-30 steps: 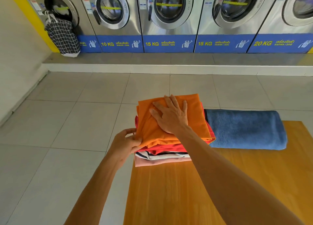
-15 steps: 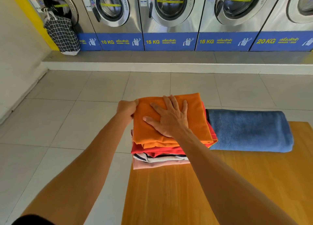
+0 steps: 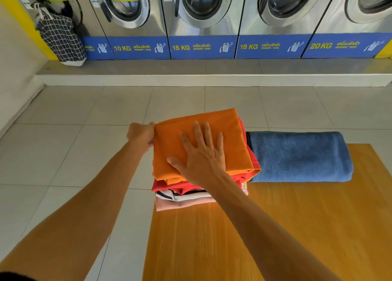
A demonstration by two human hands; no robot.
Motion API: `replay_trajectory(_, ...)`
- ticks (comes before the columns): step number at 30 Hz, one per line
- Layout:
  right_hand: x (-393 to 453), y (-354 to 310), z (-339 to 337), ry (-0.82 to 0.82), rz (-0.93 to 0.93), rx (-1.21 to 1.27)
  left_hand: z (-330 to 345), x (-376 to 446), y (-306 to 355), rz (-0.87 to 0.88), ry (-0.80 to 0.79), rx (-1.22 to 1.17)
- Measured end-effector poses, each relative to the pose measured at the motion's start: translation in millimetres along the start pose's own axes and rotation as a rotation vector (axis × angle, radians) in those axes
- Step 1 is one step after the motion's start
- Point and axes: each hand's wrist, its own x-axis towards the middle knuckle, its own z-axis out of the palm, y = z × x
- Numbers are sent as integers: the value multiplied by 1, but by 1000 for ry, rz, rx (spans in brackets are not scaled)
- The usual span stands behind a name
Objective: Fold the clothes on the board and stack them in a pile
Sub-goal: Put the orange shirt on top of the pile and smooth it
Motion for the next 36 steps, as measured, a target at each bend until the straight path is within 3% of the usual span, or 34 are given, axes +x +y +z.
replay_trajectory(5,-39,29,-5,96,140,84,16,-50,-7,680,235,276)
replay_trajectory(8,-44,43,-11,106,153,88,36,-102,-30,1020,148,428)
replay_trajectory(11,-49,63,-10,52,186,65,45,-109,-62,980,-37,697)
replay_trajectory(14,-56,89,-18,34,395,154,28,-87,-69,672,-70,749)
replay_trajectory(16,-57,102,-29,122,525,267,18,-87,-56,543,-36,743)
replay_trajectory(19,-32,107,-43,335,571,472,35,-108,-24,793,35,697)
replay_trajectory(21,-3,107,-51,333,566,600,61,-118,-4,901,-25,686)
replay_trajectory(24,37,107,-54,236,536,760,95,-119,4,917,-84,810)
replay_trajectory(28,64,119,-44,119,552,788,106,-112,-13,937,-52,899)
replay_trajectory(36,80,133,-26,181,652,767,111,-109,-17,957,-44,864)
